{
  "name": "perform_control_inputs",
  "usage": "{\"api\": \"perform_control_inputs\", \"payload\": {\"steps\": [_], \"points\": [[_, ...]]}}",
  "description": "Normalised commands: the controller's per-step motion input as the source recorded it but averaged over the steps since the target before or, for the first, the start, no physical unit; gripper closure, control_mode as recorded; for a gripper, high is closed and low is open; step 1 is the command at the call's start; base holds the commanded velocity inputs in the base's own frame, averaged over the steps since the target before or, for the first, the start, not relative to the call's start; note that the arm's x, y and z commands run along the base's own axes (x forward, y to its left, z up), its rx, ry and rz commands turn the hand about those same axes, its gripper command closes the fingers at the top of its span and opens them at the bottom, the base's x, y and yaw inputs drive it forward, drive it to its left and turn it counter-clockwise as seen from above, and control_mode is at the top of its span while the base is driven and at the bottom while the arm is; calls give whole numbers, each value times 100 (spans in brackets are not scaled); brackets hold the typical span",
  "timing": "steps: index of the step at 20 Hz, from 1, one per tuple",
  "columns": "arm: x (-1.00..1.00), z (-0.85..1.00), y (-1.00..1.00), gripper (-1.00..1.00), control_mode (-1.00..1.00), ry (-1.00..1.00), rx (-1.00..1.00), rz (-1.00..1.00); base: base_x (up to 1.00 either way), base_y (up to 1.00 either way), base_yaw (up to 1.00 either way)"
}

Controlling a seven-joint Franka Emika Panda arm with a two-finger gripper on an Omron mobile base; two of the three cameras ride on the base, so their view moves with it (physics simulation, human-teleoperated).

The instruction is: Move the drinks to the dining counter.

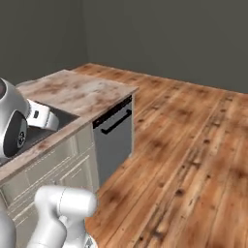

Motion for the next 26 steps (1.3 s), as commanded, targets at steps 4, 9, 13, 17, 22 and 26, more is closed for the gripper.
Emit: {"api": "perform_control_inputs", "payload": {"steps": [4, 9, 13, 17, 22, 26], "points": [[0, 0, 0, -100, 100, 0, 0, 0, 0, 0, -99], [0, 0, 0, -100, 100, 0, 0, 0, 0, 0, -100], [0, 0, 0, -100, 100, 0, 0, 0, 0, 0, -100], [0, 0, 0, -100, 100, 0, 0, 0, 0, 0, -100], [0, 0, 0, -100, 100, 0, 0, 0, 0, 0, -100], [0, 0, 0, -100, 100, 0, 0, 0, 0, 0, -100]]}}
